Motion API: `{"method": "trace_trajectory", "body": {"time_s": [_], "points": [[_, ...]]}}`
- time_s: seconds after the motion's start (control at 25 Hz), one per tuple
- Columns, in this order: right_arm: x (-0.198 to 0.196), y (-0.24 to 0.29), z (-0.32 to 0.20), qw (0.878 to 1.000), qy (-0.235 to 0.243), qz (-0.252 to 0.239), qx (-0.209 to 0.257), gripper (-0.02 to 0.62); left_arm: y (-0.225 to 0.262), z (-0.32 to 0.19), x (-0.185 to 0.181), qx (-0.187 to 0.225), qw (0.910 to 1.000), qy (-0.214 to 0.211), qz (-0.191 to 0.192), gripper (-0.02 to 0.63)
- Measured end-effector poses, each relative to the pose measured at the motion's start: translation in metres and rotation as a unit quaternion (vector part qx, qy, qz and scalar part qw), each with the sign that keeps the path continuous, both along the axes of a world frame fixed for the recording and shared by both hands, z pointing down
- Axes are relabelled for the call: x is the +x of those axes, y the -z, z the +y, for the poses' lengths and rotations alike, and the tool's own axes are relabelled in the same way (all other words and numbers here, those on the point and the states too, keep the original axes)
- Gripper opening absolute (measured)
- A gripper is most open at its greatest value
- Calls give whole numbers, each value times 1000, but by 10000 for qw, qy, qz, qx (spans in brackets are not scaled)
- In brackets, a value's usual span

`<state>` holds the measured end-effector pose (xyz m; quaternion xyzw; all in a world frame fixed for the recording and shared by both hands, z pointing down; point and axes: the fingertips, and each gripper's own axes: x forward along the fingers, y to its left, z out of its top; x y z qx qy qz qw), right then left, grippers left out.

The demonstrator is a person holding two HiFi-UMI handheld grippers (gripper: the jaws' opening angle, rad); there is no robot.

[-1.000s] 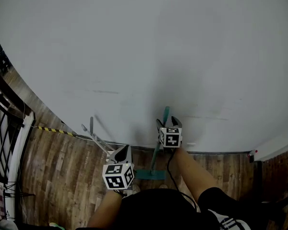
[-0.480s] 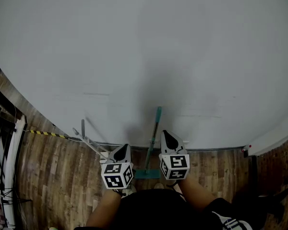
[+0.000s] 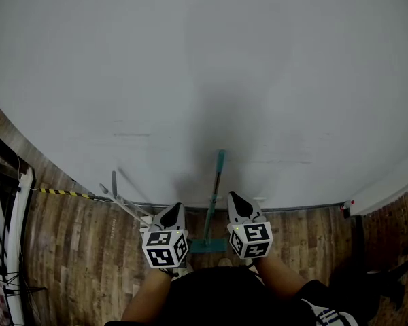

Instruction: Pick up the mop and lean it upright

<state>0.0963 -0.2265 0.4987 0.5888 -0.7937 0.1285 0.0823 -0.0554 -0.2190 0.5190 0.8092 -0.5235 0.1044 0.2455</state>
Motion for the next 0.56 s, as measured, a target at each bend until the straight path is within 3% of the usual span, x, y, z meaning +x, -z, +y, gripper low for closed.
{"method": "trace_trajectory", "body": {"time_s": [0.56], "points": [[-8, -5, 11, 9996, 178, -138, -163, 12, -2, 10, -8, -9, 10000, 60, -29, -3]]}}
